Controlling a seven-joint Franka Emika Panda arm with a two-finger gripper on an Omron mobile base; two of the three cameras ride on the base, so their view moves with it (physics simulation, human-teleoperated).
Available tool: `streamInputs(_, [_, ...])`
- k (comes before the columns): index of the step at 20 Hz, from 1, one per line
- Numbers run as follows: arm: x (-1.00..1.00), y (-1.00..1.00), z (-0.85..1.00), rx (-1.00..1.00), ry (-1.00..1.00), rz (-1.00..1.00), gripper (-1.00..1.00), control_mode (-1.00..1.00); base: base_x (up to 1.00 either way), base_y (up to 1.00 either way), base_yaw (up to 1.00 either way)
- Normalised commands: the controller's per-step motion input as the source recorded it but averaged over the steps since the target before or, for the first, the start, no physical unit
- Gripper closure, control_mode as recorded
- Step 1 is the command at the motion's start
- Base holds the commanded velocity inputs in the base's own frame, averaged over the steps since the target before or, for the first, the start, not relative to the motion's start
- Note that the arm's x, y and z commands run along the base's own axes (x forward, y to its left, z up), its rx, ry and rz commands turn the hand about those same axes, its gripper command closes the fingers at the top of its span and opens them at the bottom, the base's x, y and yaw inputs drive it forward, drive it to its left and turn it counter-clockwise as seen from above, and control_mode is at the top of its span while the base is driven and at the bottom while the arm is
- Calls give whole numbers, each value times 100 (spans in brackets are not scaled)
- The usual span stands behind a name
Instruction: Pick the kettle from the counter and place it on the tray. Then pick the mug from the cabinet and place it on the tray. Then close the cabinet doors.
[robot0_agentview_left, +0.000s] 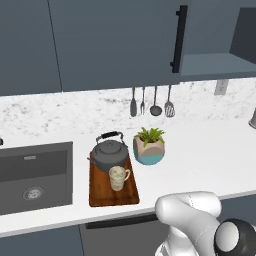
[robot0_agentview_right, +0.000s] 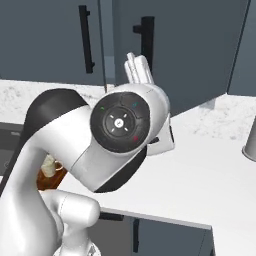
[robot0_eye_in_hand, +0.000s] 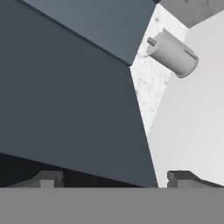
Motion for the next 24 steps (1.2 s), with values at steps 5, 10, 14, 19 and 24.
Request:
streamInputs(5, [77,42,-14,-2,7,18,-100,-100,0,0,0])
streamInputs(10, [89,42,-20,-5,10,17,-100,-100,0,0,0])
streamInputs(14, [95,42,-25,-9,13,15,-100,-100,0,0,0])
streamInputs(19, [93,42,-26,-10,14,18,-100,-100,0,0,0])
streamInputs(24, [88,36,-23,-8,10,15,-100,-100,0,0,0])
